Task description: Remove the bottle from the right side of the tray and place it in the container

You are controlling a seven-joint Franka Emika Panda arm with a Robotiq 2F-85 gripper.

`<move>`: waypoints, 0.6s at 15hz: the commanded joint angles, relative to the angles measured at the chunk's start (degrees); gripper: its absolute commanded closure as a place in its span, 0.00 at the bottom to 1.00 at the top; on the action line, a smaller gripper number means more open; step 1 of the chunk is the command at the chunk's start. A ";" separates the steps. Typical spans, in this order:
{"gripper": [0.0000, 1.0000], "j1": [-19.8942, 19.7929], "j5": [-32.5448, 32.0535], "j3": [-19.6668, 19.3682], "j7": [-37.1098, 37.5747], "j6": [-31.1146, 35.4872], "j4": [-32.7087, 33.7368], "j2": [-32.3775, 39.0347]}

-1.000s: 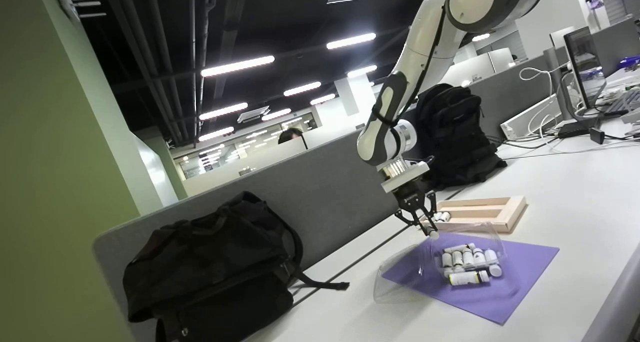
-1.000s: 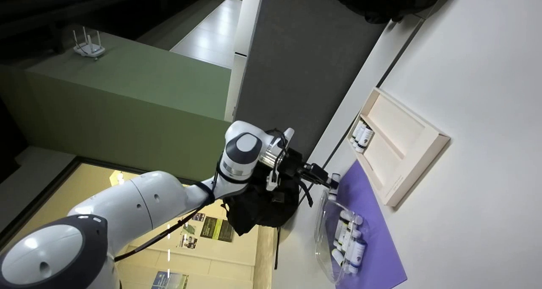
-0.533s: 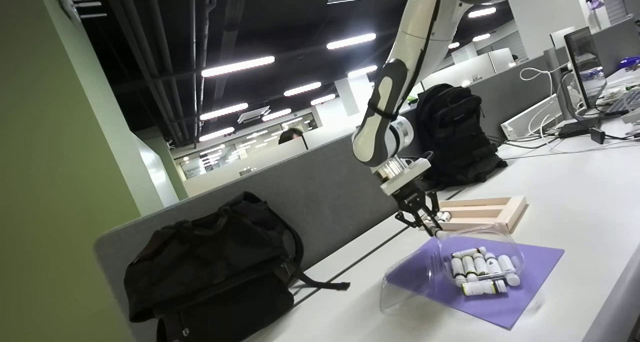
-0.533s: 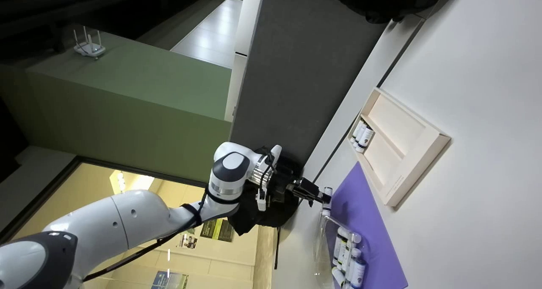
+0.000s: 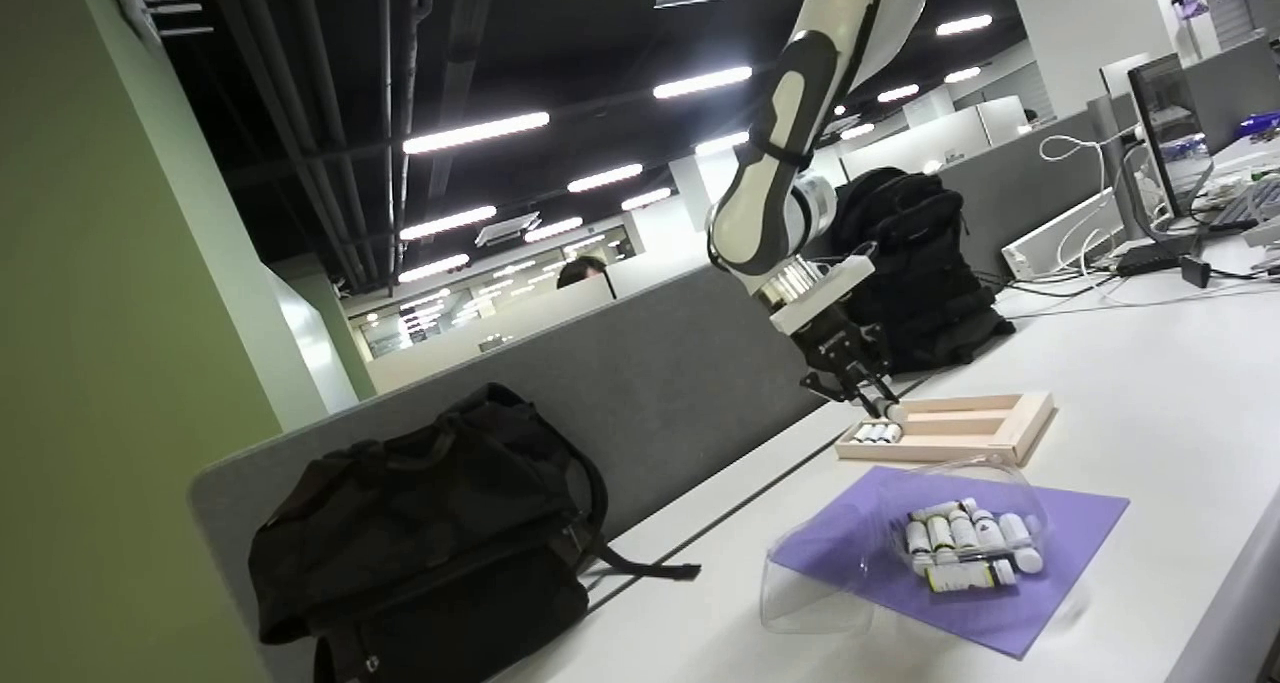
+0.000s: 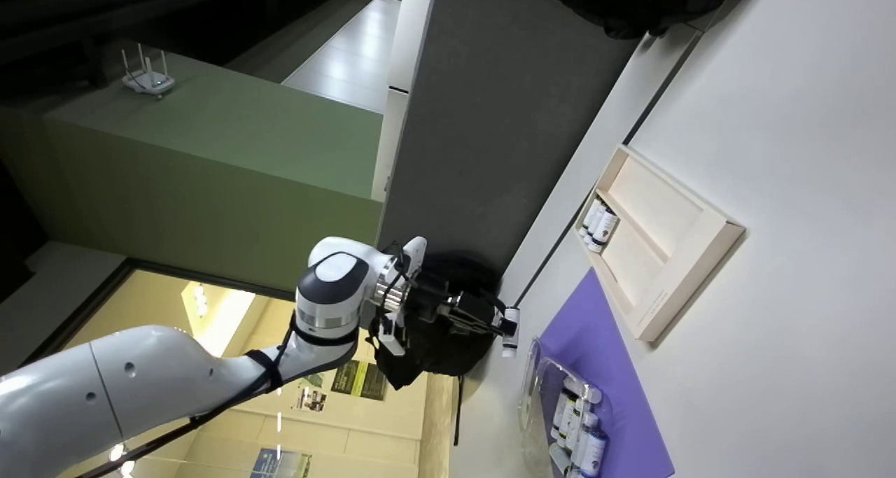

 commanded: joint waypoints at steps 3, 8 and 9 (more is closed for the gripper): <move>0.89 -3.16 2.10 3.78 -7.87 -7.90 0.37 -0.31; 0.89 -5.45 5.18 5.83 -16.65 -16.26 5.00 4.41; 0.42 -5.86 5.63 6.09 -18.35 -18.57 6.12 5.33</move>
